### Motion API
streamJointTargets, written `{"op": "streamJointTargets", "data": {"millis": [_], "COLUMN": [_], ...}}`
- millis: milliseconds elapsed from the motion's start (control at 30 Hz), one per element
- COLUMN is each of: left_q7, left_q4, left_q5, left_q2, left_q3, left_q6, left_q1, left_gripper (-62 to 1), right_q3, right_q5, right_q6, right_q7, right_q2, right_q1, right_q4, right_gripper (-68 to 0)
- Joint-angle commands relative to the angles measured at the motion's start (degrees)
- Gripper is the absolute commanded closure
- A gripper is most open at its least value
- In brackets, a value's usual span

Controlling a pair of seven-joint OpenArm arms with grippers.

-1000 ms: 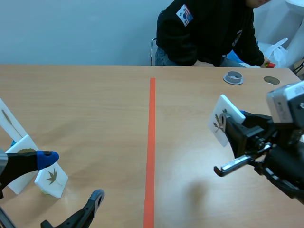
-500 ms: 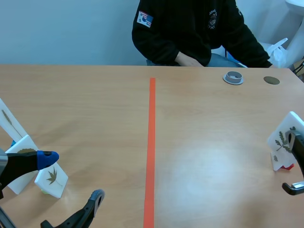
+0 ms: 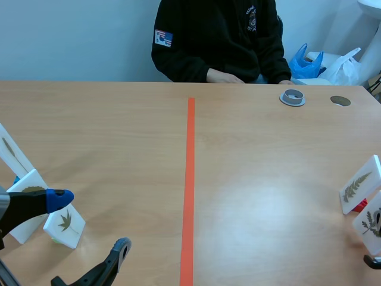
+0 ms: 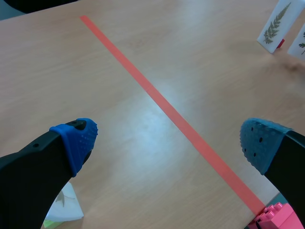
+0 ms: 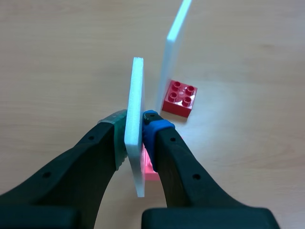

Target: Sort the leaf by its shape. The table is split by an orange tape line. A compound leaf with several leaflets goes to the left side, a simple leaf with one blade goes to the right side. Return to the home posture when a red brick is placed on the table.

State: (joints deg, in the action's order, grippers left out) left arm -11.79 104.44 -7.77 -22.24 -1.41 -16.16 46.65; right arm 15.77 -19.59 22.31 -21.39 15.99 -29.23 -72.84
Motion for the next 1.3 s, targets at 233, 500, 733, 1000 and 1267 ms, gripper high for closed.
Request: {"op": "streamJointTargets", "data": {"millis": [233, 500, 733, 1000, 1267], "left_q7": [-1.29, -1.68, -1.68, -1.68, -1.68], "left_q4": [0.13, 0.13, 0.13, 0.13, 0.13], "left_q5": [-0.55, -0.55, -0.55, -0.55, -0.55], "left_q2": [-0.02, -0.02, -0.02, -0.02, -0.02], "left_q3": [0.26, 0.26, 0.26, 0.26, 0.26], "left_q6": [0.13, 0.13, 0.13, 0.13, 0.13], "left_q1": [-0.15, -0.15, -0.15, -0.15, -0.15], "left_gripper": [-62.3, -62.3, -62.3, -62.3, -62.3], "right_q3": [0.24, 0.24, 0.26, 0.87, 5.99], "right_q5": [-0.52, -0.13, 0.46, 0.98, 0.96], "right_q6": [0.28, 0.00, 0.02, -0.61, -0.11], "right_q7": [-1.73, -1.88, -2.14, -7.52, -7.10], "right_q2": [0.50, 0.50, 0.52, 0.52, 0.52], "right_q1": [4.72, 5.57, 5.40, 5.20, 0.31], "right_q4": [4.44, 5.95, 5.95, 5.60, -2.62], "right_gripper": [-1.5, -4.9, -30.0, -63.5, -67.9]}}
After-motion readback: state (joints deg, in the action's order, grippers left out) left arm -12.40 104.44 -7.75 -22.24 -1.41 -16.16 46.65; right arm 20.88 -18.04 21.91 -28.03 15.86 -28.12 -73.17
